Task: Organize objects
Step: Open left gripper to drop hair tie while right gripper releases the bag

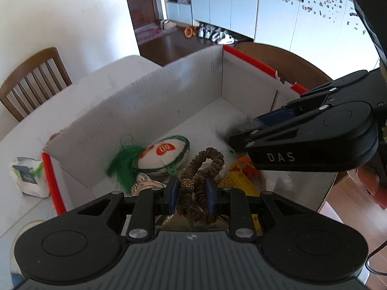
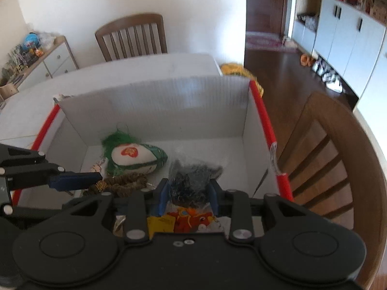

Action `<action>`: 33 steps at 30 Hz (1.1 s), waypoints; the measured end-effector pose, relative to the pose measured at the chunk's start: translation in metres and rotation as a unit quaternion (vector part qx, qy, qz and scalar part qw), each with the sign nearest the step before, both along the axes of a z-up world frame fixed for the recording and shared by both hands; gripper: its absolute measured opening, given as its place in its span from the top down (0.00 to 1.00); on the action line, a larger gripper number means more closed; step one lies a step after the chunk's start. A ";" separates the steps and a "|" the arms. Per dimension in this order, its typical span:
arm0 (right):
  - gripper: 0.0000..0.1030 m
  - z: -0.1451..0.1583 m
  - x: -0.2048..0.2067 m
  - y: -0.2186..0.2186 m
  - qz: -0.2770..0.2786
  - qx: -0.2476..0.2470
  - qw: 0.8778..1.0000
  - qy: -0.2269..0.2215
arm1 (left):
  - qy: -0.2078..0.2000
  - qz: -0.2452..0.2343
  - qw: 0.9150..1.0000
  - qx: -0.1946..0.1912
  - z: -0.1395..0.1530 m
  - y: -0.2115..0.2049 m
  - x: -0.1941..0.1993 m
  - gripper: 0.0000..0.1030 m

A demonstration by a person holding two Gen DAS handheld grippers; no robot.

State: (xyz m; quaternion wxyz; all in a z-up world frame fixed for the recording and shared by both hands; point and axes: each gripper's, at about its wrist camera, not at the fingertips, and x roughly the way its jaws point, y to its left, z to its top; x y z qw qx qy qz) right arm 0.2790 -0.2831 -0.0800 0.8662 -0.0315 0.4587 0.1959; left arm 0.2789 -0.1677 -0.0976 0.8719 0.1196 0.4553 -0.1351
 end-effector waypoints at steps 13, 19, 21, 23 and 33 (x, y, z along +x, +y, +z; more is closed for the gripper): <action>0.64 0.005 0.004 -0.002 -0.002 0.012 1.000 0.007 | 0.028 -0.006 1.000 -0.009 -0.010 -0.002 0.005 0.77; 0.57 0.008 0.002 -0.006 -0.011 0.016 1.000 0.002 | 0.027 -0.003 1.000 -0.016 -0.009 -0.001 0.005 0.76; 0.57 0.009 0.000 -0.007 -0.015 0.020 1.000 0.003 | 0.026 -0.005 0.999 -0.018 -0.008 -0.001 0.004 0.73; 0.56 0.011 -0.002 -0.009 -0.015 0.023 1.000 0.002 | 0.024 -0.004 0.999 -0.021 -0.005 -0.001 0.002 0.70; 0.55 0.030 -0.018 -0.014 -0.014 0.042 0.999 -0.018 | -0.007 0.002 0.999 -0.033 0.013 0.006 -0.009 0.46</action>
